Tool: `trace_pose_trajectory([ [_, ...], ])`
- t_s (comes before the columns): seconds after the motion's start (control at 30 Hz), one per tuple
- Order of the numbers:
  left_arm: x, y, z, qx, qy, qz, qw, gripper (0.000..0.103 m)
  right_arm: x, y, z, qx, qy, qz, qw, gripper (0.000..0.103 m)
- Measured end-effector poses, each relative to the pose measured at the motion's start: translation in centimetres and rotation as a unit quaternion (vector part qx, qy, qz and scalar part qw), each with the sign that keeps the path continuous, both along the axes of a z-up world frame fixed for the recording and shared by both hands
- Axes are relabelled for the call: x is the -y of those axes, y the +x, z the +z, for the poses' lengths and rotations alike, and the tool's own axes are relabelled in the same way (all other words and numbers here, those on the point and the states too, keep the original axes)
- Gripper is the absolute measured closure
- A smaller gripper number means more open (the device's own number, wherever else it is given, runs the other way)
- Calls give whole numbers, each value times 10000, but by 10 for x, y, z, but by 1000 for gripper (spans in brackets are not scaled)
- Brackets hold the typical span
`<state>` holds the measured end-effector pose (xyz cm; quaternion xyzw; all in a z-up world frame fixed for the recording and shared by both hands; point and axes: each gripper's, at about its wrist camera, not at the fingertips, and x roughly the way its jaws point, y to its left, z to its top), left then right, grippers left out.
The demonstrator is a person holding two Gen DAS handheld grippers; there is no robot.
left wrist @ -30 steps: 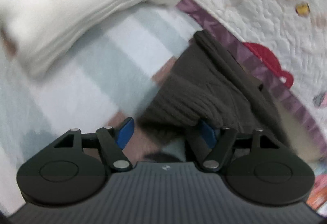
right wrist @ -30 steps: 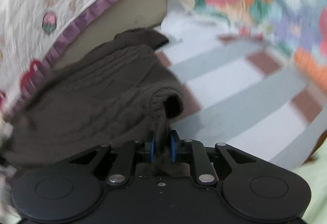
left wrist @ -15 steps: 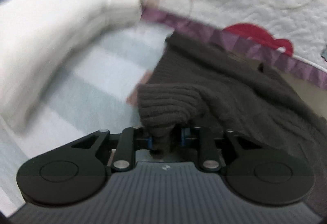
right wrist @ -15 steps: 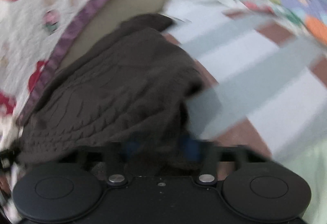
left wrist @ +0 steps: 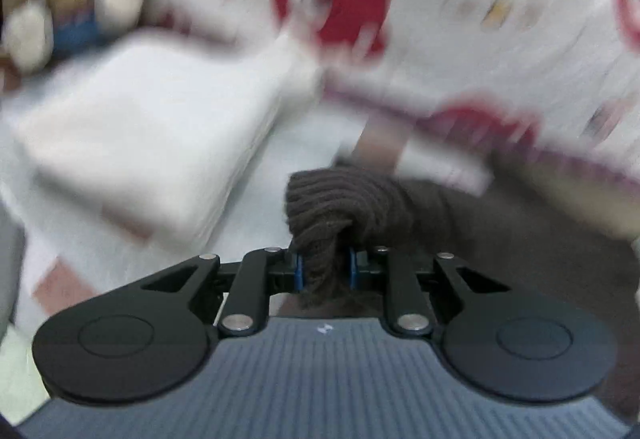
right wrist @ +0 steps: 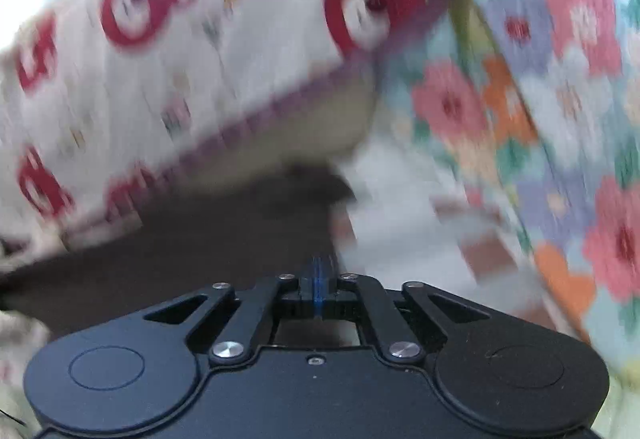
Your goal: Fold clothes
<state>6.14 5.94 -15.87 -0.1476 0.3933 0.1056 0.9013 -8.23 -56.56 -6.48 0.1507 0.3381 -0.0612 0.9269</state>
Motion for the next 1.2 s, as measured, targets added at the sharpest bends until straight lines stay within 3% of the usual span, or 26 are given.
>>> trace_pose_trajectory([
  [0.07, -4, 9, -26, -507, -85, 58, 9987, 81, -3, -2, -36, -349, 371, -220, 9985, 91],
  [0.1, -5, 12, -34, -659, -180, 73, 9976, 79, -4, -3, -54, -483, 638, -362, 9961, 83],
  [0.13, -6, 14, -39, -768, -233, 90, 9967, 71, -5, -4, -72, -616, 906, -504, 9927, 77],
  [0.23, 11, 0, -12, -304, 305, 189, 9989, 47, -21, -5, -102, -822, 1533, -384, 9840, 77],
  [0.27, 18, -6, -7, -323, 427, 172, 9984, 46, -28, -5, -107, -879, 1646, -240, 9822, 77],
  [0.33, 33, -18, 2, -377, 702, 114, 9968, 46, -49, 0, -106, -985, 1442, 192, 9844, 63],
  [0.43, 78, -36, 8, -661, 1518, -586, 9845, 46, -65, 4, -98, -986, 925, 441, 9898, 44],
  [0.53, 103, -49, 8, -839, 1129, -1537, 9780, 39, -61, 4, -103, -993, 814, 190, 9915, 42],
  [0.67, 122, -40, -5, -1223, 530, -1969, 9713, 39, -42, 6, -124, -1153, 1223, -359, 9851, 41],
  [0.77, 146, -37, -20, -1430, 1144, -2177, 9587, 39, -38, 12, -130, -1199, 1406, -459, 9817, 41],
  [0.87, 151, -34, -27, -1488, 768, -2259, 9596, 39, -40, 19, -133, -1223, 1497, -409, 9803, 41],
  [1.0, 144, -28, -39, -1788, 38, -1899, 9654, 38, -42, 15, -135, -1153, 1513, -363, 9811, 40],
  [1.13, 147, -32, -42, -1744, -75, -1972, 9647, 30, -42, 17, -138, -952, 1512, -313, 9834, 40],
  [1.2, 149, -33, -45, -1662, -113, -1960, 9664, 25, -49, 22, -138, -841, 1234, -162, 9887, 40],
])
